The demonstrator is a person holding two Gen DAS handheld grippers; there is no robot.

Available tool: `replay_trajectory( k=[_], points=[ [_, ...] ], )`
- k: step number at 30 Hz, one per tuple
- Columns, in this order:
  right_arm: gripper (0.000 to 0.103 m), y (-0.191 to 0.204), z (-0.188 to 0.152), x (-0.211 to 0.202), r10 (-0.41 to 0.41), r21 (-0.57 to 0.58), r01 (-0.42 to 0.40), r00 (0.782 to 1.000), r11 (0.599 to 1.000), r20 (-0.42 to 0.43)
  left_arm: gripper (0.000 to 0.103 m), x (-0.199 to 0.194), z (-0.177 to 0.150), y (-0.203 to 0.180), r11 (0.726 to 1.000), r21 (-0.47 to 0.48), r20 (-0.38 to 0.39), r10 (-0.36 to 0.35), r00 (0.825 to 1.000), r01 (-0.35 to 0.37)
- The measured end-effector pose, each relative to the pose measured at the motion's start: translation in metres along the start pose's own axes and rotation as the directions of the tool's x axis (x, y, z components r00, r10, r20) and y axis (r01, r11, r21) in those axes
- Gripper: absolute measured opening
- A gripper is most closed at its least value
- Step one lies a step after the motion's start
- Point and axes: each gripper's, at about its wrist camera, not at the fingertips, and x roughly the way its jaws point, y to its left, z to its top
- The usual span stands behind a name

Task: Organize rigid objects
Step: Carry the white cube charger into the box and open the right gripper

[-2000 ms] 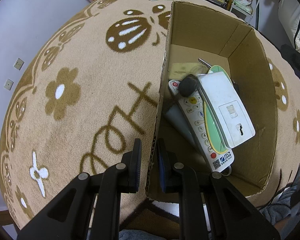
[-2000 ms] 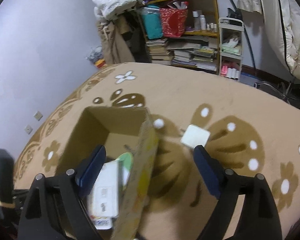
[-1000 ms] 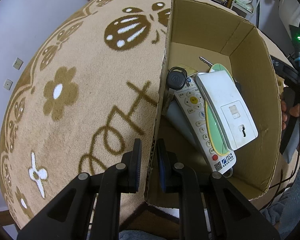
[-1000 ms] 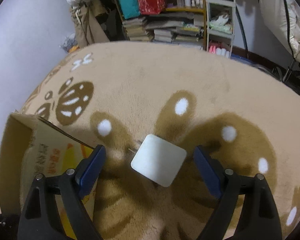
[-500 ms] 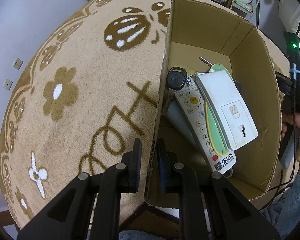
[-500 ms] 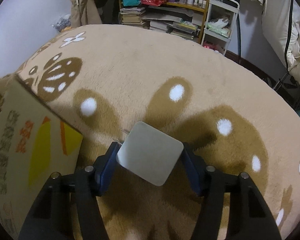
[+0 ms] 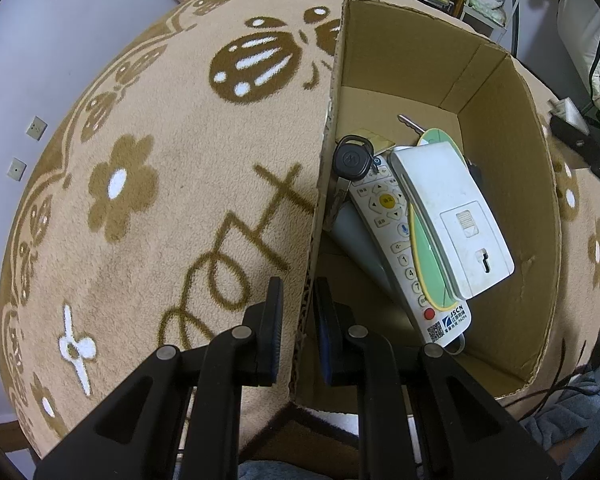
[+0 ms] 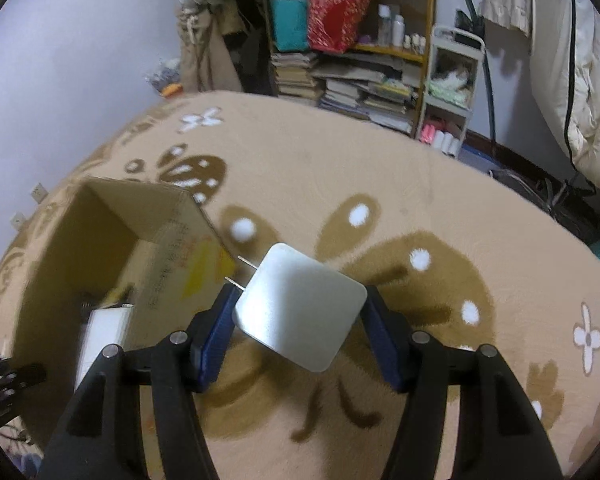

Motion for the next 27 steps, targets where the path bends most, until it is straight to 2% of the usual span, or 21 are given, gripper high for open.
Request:
replay_trajectory(
  k=[10,19,27],
  points=[
    [0.066,0.049,0.007,-0.046,0.146,-0.081,-0.139,0.986,0.987,0.086,0.015,-0.001,0.000,0.003,1.000,0.000,0.001,-0.003,1.000,0.003],
    [0.066,0.096,-0.006,-0.042,0.230,-0.158,-0.219,0.972,0.963,0.051,0.015,0.000,0.000,0.001,1.000,0.000,0.002,-0.001,1.000,0.001],
    [0.066,0.113,-0.025,-0.025,0.246,-0.201,-0.245,0.969,0.949,-0.019,0.015,0.000,0.000,0.000,1.000,0.006,0.003,0.003,1.000,-0.003]
  ],
)
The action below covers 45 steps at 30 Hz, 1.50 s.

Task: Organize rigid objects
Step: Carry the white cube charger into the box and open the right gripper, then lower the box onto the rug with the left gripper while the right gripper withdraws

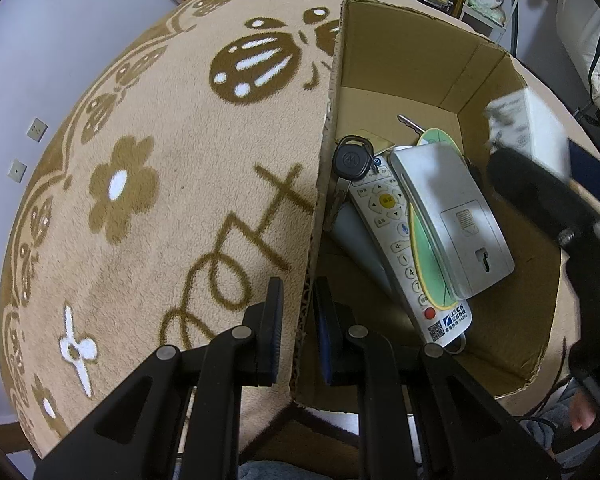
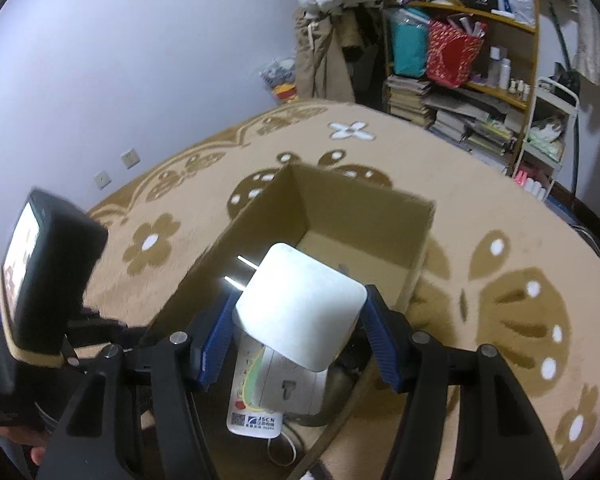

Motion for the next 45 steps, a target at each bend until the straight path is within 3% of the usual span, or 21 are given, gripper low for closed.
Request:
replay_trajectory(
  k=[14,39,43,45],
  points=[
    [0.066,-0.002,-0.006,0.014,-0.036,0.017,0.037,0.998,0.999,-0.057,0.016,0.000,0.000,0.000,1.000,0.005,0.001,0.006,1.000,-0.006],
    [0.068,0.005,-0.009,0.005,-0.070,0.002,0.070,0.995,0.998,-0.073,0.020,-0.003,-0.002,0.000,1.000,0.006,0.009,0.018,1.000,-0.018],
    [0.085,0.003,-0.009,-0.009,-0.092,0.010,0.093,0.994,0.996,-0.053,0.020,-0.005,-0.003,0.001,1.000,0.008,0.014,0.019,1.000,-0.019],
    [0.088,0.003,-0.008,-0.017,-0.104,0.011,0.104,0.994,0.995,-0.035,0.020,-0.009,-0.003,0.001,1.000,0.007,0.022,0.017,1.000,-0.017]
  ],
)
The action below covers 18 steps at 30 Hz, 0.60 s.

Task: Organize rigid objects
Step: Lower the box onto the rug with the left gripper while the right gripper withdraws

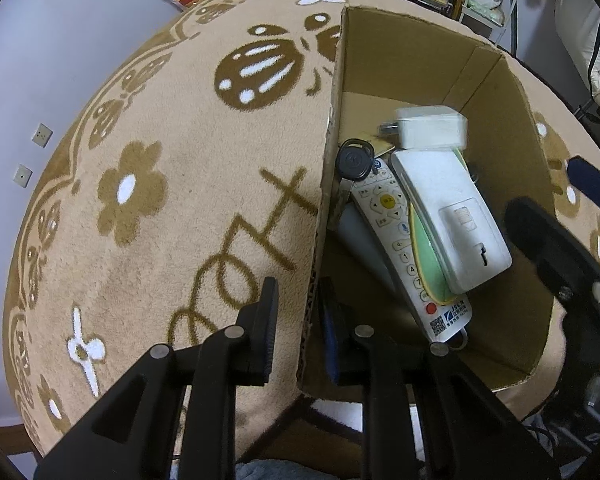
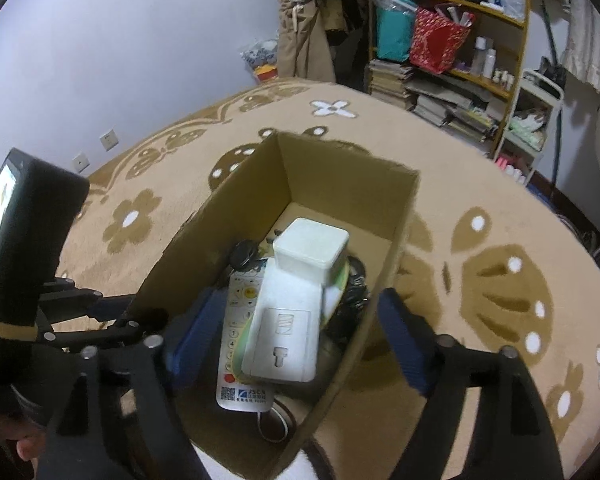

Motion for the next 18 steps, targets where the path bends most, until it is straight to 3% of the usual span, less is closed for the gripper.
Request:
replay_trajectory(
  k=[8,12,14,18],
  points=[
    [0.103,-0.012,-0.005,-0.030,-0.048,0.055,0.046,0.999,0.997,0.025,0.025,-0.025,-0.004,-0.004,1.000,0.011,0.072,-0.025,0.997,0.024],
    [0.103,-0.022,-0.011,-0.041,-0.065,0.099,0.063,0.998,0.993,0.023,0.031,-0.039,-0.009,-0.010,0.999,0.033,0.110,-0.036,0.993,0.033],
    [0.103,-0.027,-0.015,-0.047,-0.077,0.120,0.073,0.997,0.990,0.023,0.046,-0.047,-0.011,-0.011,0.999,0.033,0.135,-0.044,0.990,0.040],
    [0.103,-0.035,-0.024,-0.058,-0.082,0.160,0.077,0.996,0.984,0.027,0.058,-0.066,-0.016,-0.013,0.999,0.041,0.210,0.001,0.978,-0.010]
  ],
)
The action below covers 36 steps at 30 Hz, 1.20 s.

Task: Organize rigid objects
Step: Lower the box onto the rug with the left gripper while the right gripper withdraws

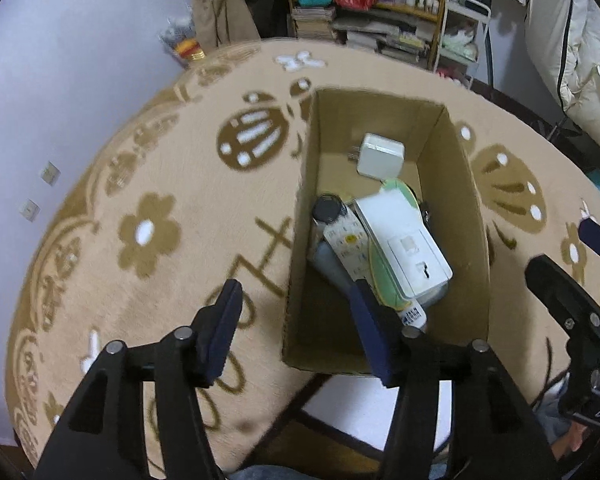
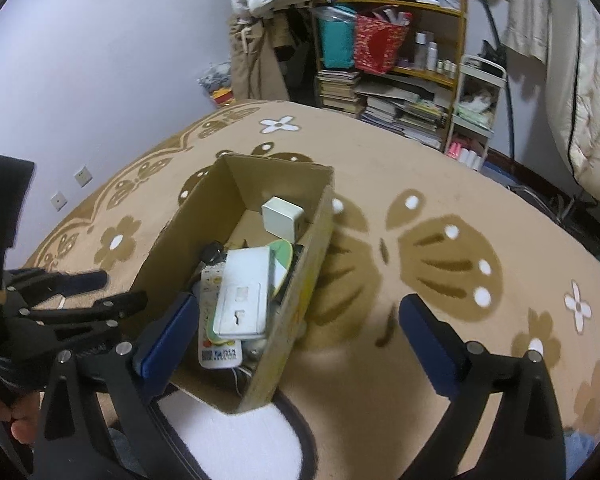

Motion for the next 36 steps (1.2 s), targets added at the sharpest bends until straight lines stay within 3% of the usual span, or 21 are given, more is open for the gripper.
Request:
replay_trajectory(
  k=[2,17,26,36],
  points=[
    [0.103,-0.006,-0.004,-0.006,0.000,0.024,-0.001,1.000,1.000,0.008,0.075,-0.005,0.000,-0.001,1.000,0.011,0.023,0.021,1.000,-0.022],
    [0.103,-0.028,-0.038,-0.023,0.010,0.121,-0.018,0.998,0.993,0.070,0.086,-0.041,-0.023,-0.013,0.994,0.047,0.139,0.089,0.986,-0.096],
    [0.103,-0.023,-0.041,-0.038,0.002,0.102,-0.016,0.991,0.995,0.131,0.090,-0.081,-0.035,-0.008,0.991,-0.007,0.299,0.132,0.945,-0.136],
    [0.103,-0.033,-0.056,-0.070,-0.012,0.145,-0.028,0.963,0.989,0.270,0.091,-0.107,-0.054,-0.013,0.993,-0.003,0.393,0.106,0.914,-0.114]
  ],
)
